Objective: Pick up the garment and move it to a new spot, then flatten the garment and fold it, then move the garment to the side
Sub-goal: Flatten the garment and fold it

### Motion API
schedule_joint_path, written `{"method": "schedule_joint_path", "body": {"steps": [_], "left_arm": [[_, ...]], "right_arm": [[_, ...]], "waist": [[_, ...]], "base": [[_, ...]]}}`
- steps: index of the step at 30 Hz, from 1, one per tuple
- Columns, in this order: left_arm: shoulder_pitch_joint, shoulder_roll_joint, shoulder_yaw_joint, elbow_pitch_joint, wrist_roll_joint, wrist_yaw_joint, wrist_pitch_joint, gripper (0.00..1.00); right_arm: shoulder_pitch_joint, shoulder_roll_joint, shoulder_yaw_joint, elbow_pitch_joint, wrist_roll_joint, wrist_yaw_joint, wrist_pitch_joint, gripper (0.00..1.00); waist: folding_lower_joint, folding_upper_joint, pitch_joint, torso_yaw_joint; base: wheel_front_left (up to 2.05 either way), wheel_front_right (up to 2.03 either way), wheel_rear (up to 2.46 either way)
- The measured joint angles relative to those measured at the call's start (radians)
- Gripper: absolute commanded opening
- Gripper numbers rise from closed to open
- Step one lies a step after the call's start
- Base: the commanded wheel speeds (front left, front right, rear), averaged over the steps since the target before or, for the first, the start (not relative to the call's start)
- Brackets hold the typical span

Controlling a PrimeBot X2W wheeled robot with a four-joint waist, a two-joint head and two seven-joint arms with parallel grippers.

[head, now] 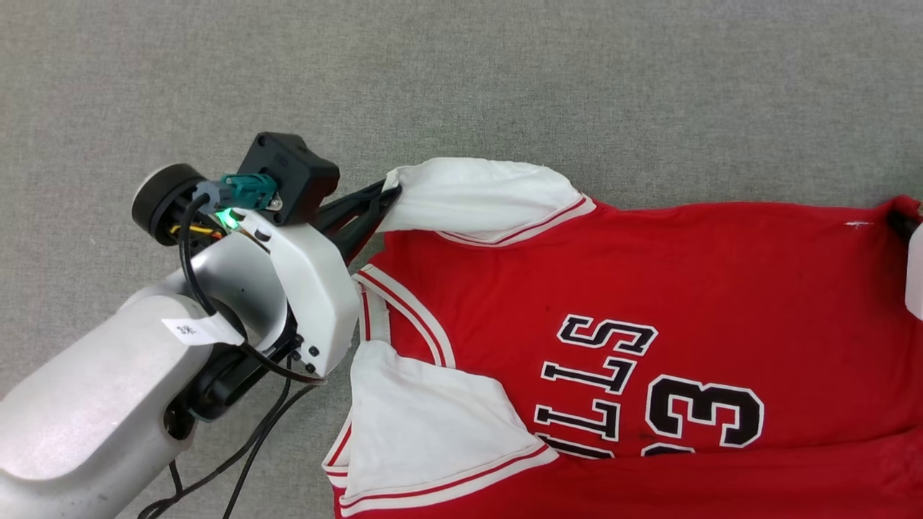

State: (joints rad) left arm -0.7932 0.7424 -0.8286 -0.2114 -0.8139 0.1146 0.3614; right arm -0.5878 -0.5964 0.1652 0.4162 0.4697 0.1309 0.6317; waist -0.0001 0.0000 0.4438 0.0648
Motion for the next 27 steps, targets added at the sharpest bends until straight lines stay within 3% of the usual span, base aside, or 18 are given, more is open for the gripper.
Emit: {"method": "schedule_joint_path", "body": {"steps": [12, 27], "left_arm": [[0.092, 0.0, 0.009, 0.066, -0.032, 0.024, -0.075, 0.0], [0.301, 0.05, -0.02, -0.009, -0.068, 0.089, -0.13, 0.0]], "right_arm": [[0.006, 0.033, -0.046, 0.045, 0.101, 0.001, -0.177, 0.0], [0.288, 0.037, -0.09, -0.043, 0.246, 0.0, -0.244, 0.0]], "waist": [[0.0001, 0.0, -0.095, -0.016], [0.0, 0.0, -0.243, -0.016]], "base": [[0.0, 0.0, 0.0], [0.0, 0.0, 0.0]]}}
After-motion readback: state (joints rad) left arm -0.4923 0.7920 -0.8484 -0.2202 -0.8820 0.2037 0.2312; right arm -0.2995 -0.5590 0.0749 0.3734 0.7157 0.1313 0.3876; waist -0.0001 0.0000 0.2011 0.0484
